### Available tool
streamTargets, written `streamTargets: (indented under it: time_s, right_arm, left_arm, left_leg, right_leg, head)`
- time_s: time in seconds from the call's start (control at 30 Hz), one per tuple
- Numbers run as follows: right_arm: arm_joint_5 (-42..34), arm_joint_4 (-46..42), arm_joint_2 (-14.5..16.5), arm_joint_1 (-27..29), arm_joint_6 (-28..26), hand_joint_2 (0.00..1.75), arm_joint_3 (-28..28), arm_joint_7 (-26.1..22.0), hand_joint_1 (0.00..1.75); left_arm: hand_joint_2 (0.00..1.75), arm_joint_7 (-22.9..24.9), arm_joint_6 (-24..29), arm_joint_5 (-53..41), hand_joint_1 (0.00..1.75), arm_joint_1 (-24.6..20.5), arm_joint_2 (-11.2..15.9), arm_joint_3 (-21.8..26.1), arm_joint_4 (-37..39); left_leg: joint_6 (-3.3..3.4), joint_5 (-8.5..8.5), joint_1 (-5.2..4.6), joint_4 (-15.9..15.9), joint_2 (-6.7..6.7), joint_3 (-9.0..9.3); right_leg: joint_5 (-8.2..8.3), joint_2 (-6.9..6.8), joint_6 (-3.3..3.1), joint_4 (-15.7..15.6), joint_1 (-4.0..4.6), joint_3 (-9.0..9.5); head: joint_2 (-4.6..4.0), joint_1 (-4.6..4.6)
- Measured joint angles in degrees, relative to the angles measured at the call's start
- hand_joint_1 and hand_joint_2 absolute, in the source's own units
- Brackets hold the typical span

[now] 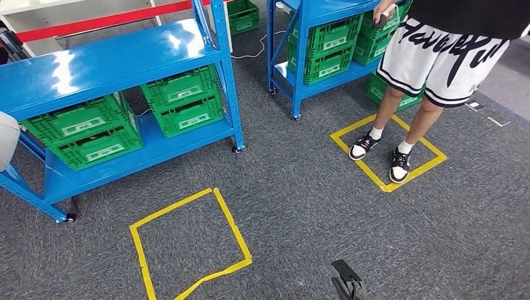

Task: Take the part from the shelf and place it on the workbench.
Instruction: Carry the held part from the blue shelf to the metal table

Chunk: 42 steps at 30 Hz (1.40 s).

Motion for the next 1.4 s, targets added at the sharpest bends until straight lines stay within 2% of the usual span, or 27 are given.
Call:
streamTargets:
  time_s: [0.03, 0.1, 0.17, 0.2, 0.27, 0.33, 0.37, 0.43, 0.5, 0.53, 0.57, 0.63, 0.67, 0.73, 0.77, 0.83, 0.9, 0.93, 1.0, 1.03, 1.07, 1.13, 1.2, 1.27, 1.3, 1.37, 1.4]
  right_arm:
    - [-0.01, 0.0, 0.0, 0.01, 0.0, 0.0, 0.0, 0.01, 0.0]
    - [-0.01, 0.0, 0.0, 0.01, 0.0, 0.0, -0.01, 0.01, 0.0]
    - [-0.01, 0.0, 0.01, 0.02, 0.0, 0.0, -0.02, 0.02, 0.0]
    - [-0.02, 0.0, 0.01, 0.02, 0.0, 0.0, -0.02, 0.03, 0.0]
    - [-0.06, 0.0, 0.0, 0.04, 0.0, 0.0, -0.02, 0.01, 0.0]
    - [-0.07, 0.0, 0.01, 0.17, 0.0, 0.0, -0.02, 0.02, 0.0]
    - [-0.04, 0.0, 0.01, 0.27, 0.0, 0.0, -0.02, 0.04, 0.0]
    - [-0.02, 0.0, 0.04, 0.37, 0.01, 0.0, -0.02, 0.05, 0.0]
    - [-0.01, 0.0, 0.05, 0.36, 0.02, 0.0, -0.02, 0.04, 0.0]
    - [0.0, 0.0, 0.05, 0.34, 0.02, 0.0, -0.02, 0.04, 0.0]
    - [0.01, 0.0, 0.04, 0.33, 0.02, 0.0, -0.02, 0.03, 0.0]
    - [0.02, 0.0, 0.04, 0.33, 0.02, 0.0, -0.02, 0.02, 0.0]
    - [0.02, 0.0, 0.04, 0.29, 0.02, 0.0, -0.02, -0.01, 0.0]
    - [-0.01, 0.0, 0.02, 0.19, 0.02, 0.0, -0.03, -0.08, 0.0]
    - [-0.03, 0.0, 0.02, 0.16, 0.02, 0.0, -0.04, -0.12, 0.0]
    - [-0.05, 0.0, 0.02, 0.2, 0.02, 0.0, -0.07, -0.23, 0.0]
    - [-0.07, 0.0, 0.03, 0.22, 0.01, 0.0, -0.11, -0.39, 0.0]
    - [-0.07, 0.0, 0.04, 0.21, 0.0, 0.0, -0.13, -0.46, 0.0]
    - [-0.07, 0.0, 0.04, 0.19, 0.0, 0.0, -0.13, -0.53, 0.0]
    - [-0.07, 0.0, 0.04, 0.2, 0.0, 0.0, -0.13, -0.54, 0.0]
    - [-0.07, 0.0, 0.04, 0.21, 0.0, 0.0, -0.13, -0.54, 0.0]
    - [-0.07, 0.0, 0.04, 0.2, 0.0, 0.0, -0.13, -0.54, 0.0]
    - [-0.04, 0.0, 0.04, 0.2, 0.0, 0.0, -0.14, -0.55, 0.0]
    - [0.02, 0.0, 0.04, 0.21, 0.0, 0.0, -0.15, -0.58, 0.0]
    - [0.04, 0.0, 0.04, 0.23, 0.0, 0.0, -0.15, -0.6, 0.0]
    - [0.08, 0.0, 0.04, 0.33, 0.0, 0.0, -0.15, -0.61, 0.0]
    - [0.09, 0.01, 0.04, 0.39, 0.03, 0.0, -0.15, -0.58, 0.0]
  left_arm:
    - [1.75, 0.0, 0.0, 0.0, 1.75, 0.07, -0.02, -0.01, 0.05]
    - [1.75, 0.0, 0.0, 0.0, 1.75, 0.16, -0.05, -0.03, 0.12]
    - [1.75, 0.01, 0.0, -0.01, 1.75, 0.09, -0.09, -0.05, 0.03]
    - [1.75, 0.01, 0.0, -0.05, 1.75, 0.01, -0.13, -0.07, -0.1]
    - [1.75, 0.1, -0.01, -0.21, 1.75, -0.22, -0.24, -0.11, -0.29]
    - [1.75, 0.23, -0.03, -0.43, 1.75, -0.45, -0.37, -0.14, -0.22]
    - [1.75, 0.32, -0.05, -0.53, 1.75, -0.58, -0.43, -0.15, -0.16]
    - [1.75, 0.46, -0.12, -0.68, 1.75, -0.83, -0.54, -0.15, -0.06]
    - [1.75, 0.5, -0.31, -0.69, 1.75, -1.01, -0.57, -0.15, 0.08]
    - [1.75, 0.49, -0.46, -0.68, 1.75, -1.04, -0.58, -0.16, 0.21]
    - [1.75, 0.47, -0.67, -0.68, 1.75, -1.05, -0.58, -0.16, 0.38]
    - [1.75, 0.33, -1.02, -0.64, 1.75, -1.08, -0.5, -0.17, 0.65]
    - [1.75, 0.2, -1.14, -0.58, 1.75, -1.17, -0.44, -0.17, 0.77]
    - [1.75, -0.11, -1.23, -0.33, 1.75, -1.6, -0.22, -0.2, 1.05]
    - [1.75, -0.26, -1.24, -0.2, 1.75, -1.88, -0.15, -0.25, 1.27]
    - [1.75, -0.51, -1.25, 0.03, 1.75, -2.24, -0.06, -0.43, 1.78]
    - [1.75, -0.73, -1.23, 0.25, 1.75, -2.38, 0.08, -0.61, 2.28]
    - [1.75, -0.83, -1.21, 0.35, 1.75, -2.42, 0.18, -0.68, 2.51]
    - [1.75, -1.02, -1.16, 0.49, 1.75, -2.41, 0.31, -0.79, 2.97]
    - [1.75, -1.09, -1.14, 0.52, 1.75, -2.31, 0.34, -0.85, 3.19]
    - [1.75, -1.15, -1.13, 0.54, 1.75, -2.2, 0.35, -0.91, 3.41]
    - [1.75, -1.23, -1.1, 0.55, 1.75, -2.08, 0.35, -1.05, 3.7]
    - [1.75, -1.56, -1.08, 0.73, 1.75, -2.16, 0.38, -1.18, 3.72]
    - [1.75, -2.15, -1.07, 1.02, 1.75, -2.18, 0.5, -1.32, 3.5]
    - [1.75, -2.38, -1.07, 1.14, 1.75, -2.17, 0.59, -1.37, 3.42]
    - [1.75, -2.55, -1.05, 1.22, 1.75, -2.16, 0.7, -1.4, 3.42]
    - [1.75, -2.57, -1.05, 1.22, 1.75, -2.18, 0.72, -1.41, 3.44]
  left_leg:
    - [-0.17, -0.93, 0.06, 2.98, 0.0, -0.13]
    - [-0.25, 0.72, 0.15, 4.03, 0.0, 1.93]
    - [-0.04, 2.36, 0.18, -2.01, 0.0, 7.58]
    - [0.21, 1.85, 0.07, -6.33, -0.05, 10.78]
    - [0.83, 0.4, -0.3, -11.82, -0.15, 14.16]
    - [1.74, 1.0, -0.45, -12.78, -0.13, 13.72]
    - [2.23, 1.53, -0.38, -12.9, -0.07, 13.27]
    - [3.19, 2.75, -0.2, -13.02, 0.1, 12.09]
    - [3.63, 3.87, -0.33, -12.92, 0.18, 10.66]
    - [3.69, 4.42, -0.4, -12.82, 0.2, 9.9]
    - [3.68, 4.95, -0.45, -12.69, 0.2, 9.1]
    - [3.47, 5.87, -0.47, -12.27, 0.15, 7.52]
    - [3.28, 6.24, -0.45, -11.99, 0.14, 6.82]
    - [2.71, 6.94, -0.51, -11.55, 0.18, 5.78]
    - [2.38, 7.33, -0.5, -11.49, 0.22, 5.5]
    - [1.67, 8.2, -0.48, -11.75, 0.24, 5.25]
    - [0.97, 7.01, -0.4, -10.86, 0.08, 4.57]
    - [0.64, 5.16, -0.34, -9.09, 0.0, 3.9]
    - [0.08, 0.04, -0.12, -2.46, -0.07, 2.11]
    - [-0.12, -1.81, -0.06, 1.07, -0.07, 1.42]
    - [-0.26, -2.53, -0.02, 3.51, -0.07, 1.3]
    - [-0.3, -0.72, 0.07, 2.69, -0.07, 3.8]
    - [-0.03, 1.09, 0.07, -4.5, -0.04, 9.61]
    - [0.6, 0.44, -0.2, -11.11, -0.09, 14.02]
    - [1.0, -0.06, -0.41, -12.64, -0.13, 14.73]
    - [1.96, 0.54, -0.5, -13.22, -0.12, 14.25]
    - [2.48, 1.03, -0.46, -13.26, -0.07, 14.02]
  right_leg:
    - [0.71, -0.02, 0.06, 0.04, 0.01, -0.89]
    - [2.1, -0.03, 0.26, 0.14, 0.0, -2.73]
    - [3.33, -0.03, 0.65, 0.25, 0.01, -4.22]
    - [3.84, -0.04, 0.92, 0.29, 0.05, -4.73]
    - [5.08, -0.07, 1.53, 0.06, 0.08, -5.32]
    - [6.23, -0.01, 2.22, -0.37, 0.03, -5.76]
    - [5.83, 0.05, 2.55, -0.13, -0.02, -6.15]
    - [1.99, 0.15, 2.98, 3.38, -0.13, -7.63]
    - [-3.33, 0.18, 3.16, 10.82, -0.12, -9.68]
    - [-4.7, 0.19, 3.19, 14.17, -0.1, -10.29]
    - [-4.79, 0.19, 3.17, 16.01, -0.09, -10.13]
    - [-2.42, 0.21, 2.93, 13.54, -0.08, -6.8]
    - [-1.61, 0.24, 2.72, 9.84, -0.06, -3.96]
    - [-1.7, 0.35, 2.26, 2.68, 0.22, 0.76]
    - [-2.16, 0.42, 2.07, 0.78, 0.37, 1.77]
    - [-1.71, 0.41, 1.65, 0.04, 0.48, 1.69]
    - [-0.68, 0.25, 0.94, -0.31, 0.24, 1.09]
    - [-0.1, 0.16, 0.58, -0.47, 0.08, 0.66]
    - [0.92, 0.11, 0.14, -0.46, 0.08, -0.49]
    - [1.44, 0.1, 0.11, -0.43, 0.1, -1.13]
    - [1.98, 0.1, 0.13, -0.39, 0.11, -1.83]
    - [3.02, 0.1, 0.3, -0.24, 0.11, -3.29]
    - [3.89, 0.12, 0.7, -0.02, 0.15, -4.54]
    - [4.71, 0.14, 1.31, 0.08, 0.2, -5.14]
    - [5.18, 0.14, 1.67, -0.01, 0.17, -5.25]
    - [5.86, 0.18, 2.45, -0.17, 0.03, -5.43]
    - [5.31, 0.23, 2.79, 0.39, -0.05, -5.81]
  head:
    - [0.0, 0.01]
    - [0.0, 0.01]
    - [0.0, 0.02]
    - [0.0, 0.08]
    - [0.0, 0.21]
    - [0.0, 0.3]
    - [0.0, 0.34]
    - [0.0, 0.51]
    - [0.0, 0.66]
    - [0.0, 0.68]
    - [0.0, 0.7]
    - [0.0, 0.82]
    - [0.0, 0.93]
    - [0.0, 1.16]
    - [0.0, 1.26]
    - [0.0, 1.37]
    - [0.0, 1.35]
    - [0.0, 1.3]
    - [0.0, 1.25]
    - [0.0, 1.25]
    - [0.0, 1.23]
    - [0.0, 1.24]
    - [0.0, 1.25]
    - [0.0, 1.37]
    - [0.0, 1.42]
    - [0.0, 1.37]
    - [0.0, 1.35]
